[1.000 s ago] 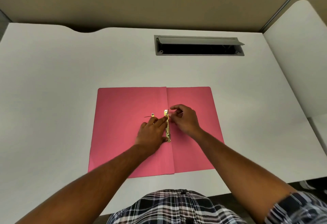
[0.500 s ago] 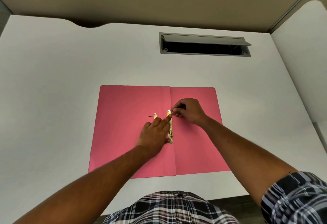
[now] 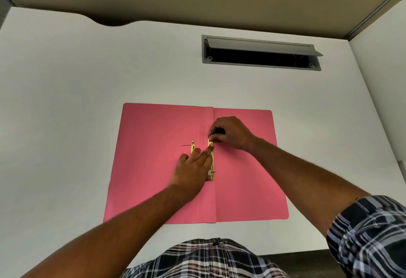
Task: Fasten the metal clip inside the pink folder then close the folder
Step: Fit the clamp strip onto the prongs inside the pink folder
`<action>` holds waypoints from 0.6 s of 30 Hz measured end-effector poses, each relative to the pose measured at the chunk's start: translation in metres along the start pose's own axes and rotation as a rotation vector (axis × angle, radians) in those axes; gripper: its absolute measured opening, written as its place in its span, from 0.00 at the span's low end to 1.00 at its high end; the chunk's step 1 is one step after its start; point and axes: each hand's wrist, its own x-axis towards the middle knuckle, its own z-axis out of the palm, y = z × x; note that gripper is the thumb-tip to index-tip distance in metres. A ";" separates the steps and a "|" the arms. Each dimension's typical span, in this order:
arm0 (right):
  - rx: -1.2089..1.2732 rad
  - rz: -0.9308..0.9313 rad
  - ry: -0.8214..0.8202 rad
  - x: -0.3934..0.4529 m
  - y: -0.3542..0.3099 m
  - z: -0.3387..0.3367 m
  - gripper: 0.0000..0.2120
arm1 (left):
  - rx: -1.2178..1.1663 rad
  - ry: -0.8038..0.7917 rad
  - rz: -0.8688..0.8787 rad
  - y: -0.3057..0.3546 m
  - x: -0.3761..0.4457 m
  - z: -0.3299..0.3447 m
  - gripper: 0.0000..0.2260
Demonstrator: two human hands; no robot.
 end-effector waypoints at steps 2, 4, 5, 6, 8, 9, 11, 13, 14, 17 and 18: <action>-0.003 -0.003 -0.014 0.004 0.001 -0.001 0.05 | 0.001 -0.002 -0.005 0.000 0.000 0.000 0.32; 0.002 -0.001 -0.042 0.009 0.002 -0.003 0.06 | 0.005 -0.003 -0.011 0.000 -0.001 0.000 0.31; 0.008 0.010 -0.058 0.011 0.001 -0.003 0.06 | 0.004 -0.002 -0.014 0.001 -0.001 0.000 0.31; 0.021 0.029 -0.070 0.013 0.001 -0.004 0.06 | -0.001 -0.003 -0.015 0.001 -0.001 0.000 0.31; 0.071 0.090 -0.082 0.016 0.002 -0.005 0.06 | -0.005 -0.002 -0.016 0.001 -0.002 0.001 0.31; 0.100 0.124 -0.084 0.017 0.003 -0.005 0.07 | -0.004 0.001 -0.017 0.001 -0.002 0.001 0.30; 0.164 0.185 -0.079 0.019 0.002 -0.004 0.07 | -0.005 0.005 -0.019 0.002 -0.002 0.000 0.30; 0.275 0.253 -0.065 0.020 0.001 -0.006 0.08 | -0.005 0.006 -0.022 0.002 -0.003 0.000 0.30; 0.328 0.287 -0.059 0.021 0.001 -0.007 0.08 | -0.002 0.008 -0.024 0.002 -0.003 -0.001 0.29; 0.399 0.347 -0.073 0.024 -0.002 -0.010 0.07 | -0.002 0.009 -0.025 0.003 -0.002 -0.002 0.28; 0.409 0.358 -0.081 0.024 -0.003 -0.010 0.07 | -0.005 0.005 -0.024 0.003 -0.002 -0.002 0.28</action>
